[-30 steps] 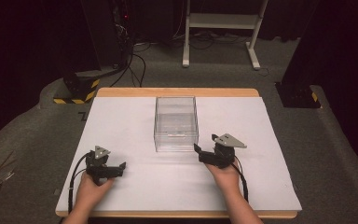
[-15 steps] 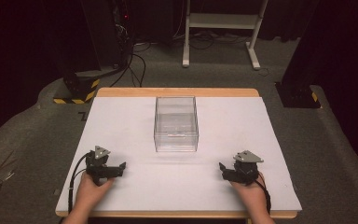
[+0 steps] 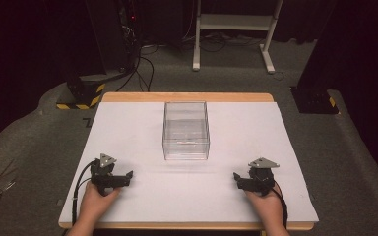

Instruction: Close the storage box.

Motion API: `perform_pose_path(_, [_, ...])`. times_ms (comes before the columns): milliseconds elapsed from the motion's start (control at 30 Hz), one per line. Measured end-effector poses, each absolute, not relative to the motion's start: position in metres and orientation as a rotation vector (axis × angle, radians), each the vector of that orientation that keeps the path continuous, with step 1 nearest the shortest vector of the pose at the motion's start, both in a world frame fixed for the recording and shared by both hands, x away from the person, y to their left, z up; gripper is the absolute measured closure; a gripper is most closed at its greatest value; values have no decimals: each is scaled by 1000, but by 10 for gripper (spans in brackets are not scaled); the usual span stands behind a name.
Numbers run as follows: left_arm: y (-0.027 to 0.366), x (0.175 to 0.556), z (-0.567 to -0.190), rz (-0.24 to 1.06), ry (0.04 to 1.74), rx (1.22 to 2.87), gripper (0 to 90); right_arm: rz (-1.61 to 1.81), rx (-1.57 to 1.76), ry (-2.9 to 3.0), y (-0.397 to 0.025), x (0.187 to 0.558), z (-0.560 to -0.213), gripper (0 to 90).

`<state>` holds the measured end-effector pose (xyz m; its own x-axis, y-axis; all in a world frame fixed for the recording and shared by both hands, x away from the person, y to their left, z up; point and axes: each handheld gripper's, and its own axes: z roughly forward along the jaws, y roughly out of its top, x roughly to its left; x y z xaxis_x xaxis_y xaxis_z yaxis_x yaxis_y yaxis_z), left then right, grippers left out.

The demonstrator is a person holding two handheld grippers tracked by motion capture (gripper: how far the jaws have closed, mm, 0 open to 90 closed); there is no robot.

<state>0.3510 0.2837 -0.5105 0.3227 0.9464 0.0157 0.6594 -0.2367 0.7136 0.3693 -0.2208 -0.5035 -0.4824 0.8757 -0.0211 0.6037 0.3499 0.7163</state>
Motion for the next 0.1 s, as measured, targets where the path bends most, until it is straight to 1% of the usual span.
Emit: perform_pose_path(100, [284,351,-510,610,1410,1985,17,924,1307,2203,-221,369,-503,221])
